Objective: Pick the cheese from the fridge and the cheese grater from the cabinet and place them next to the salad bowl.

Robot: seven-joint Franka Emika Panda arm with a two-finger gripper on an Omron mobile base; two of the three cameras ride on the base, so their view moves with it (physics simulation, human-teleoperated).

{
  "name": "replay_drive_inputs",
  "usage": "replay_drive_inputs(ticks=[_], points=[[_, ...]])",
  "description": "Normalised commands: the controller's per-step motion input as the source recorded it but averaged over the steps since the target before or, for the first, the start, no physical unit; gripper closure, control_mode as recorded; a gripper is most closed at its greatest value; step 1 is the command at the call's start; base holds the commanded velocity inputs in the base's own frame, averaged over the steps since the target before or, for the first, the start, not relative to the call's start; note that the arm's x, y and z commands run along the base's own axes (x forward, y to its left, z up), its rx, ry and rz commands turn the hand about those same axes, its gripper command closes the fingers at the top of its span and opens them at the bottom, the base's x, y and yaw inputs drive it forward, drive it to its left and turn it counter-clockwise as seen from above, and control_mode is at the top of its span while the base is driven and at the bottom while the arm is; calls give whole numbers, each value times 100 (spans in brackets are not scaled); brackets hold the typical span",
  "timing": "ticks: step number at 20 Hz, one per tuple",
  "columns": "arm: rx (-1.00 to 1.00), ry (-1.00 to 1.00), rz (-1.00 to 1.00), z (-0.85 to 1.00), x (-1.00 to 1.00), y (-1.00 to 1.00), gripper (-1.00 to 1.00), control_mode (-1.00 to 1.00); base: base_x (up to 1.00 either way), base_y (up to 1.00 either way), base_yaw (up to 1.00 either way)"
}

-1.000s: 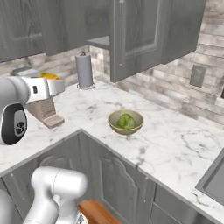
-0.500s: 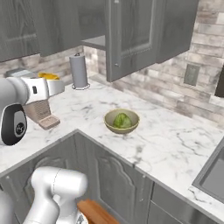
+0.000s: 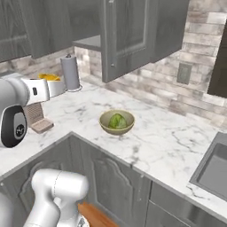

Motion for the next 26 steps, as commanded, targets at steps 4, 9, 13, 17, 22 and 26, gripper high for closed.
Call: replay_drive_inputs(ticks=[4, 9, 13, 17, 22, 26], points=[[0, 0, 0, 0, 0, 0, 100, 100, 94, 8, -1], [0, 0, 0, 0, 0, 0, 100, 100, 100, 29, -1], [0, 0, 0, 0, 0, 0, 100, 100, 100, 7, -7], [0, 0, 0, 0, 0, 0, 100, 100, 100, 18, -14], [0, 0, 0, 0, 0, 0, 100, 100, 99, 50, -26], [0, 0, 0, 0, 0, 0, 100, 100, 92, 74, -46]])
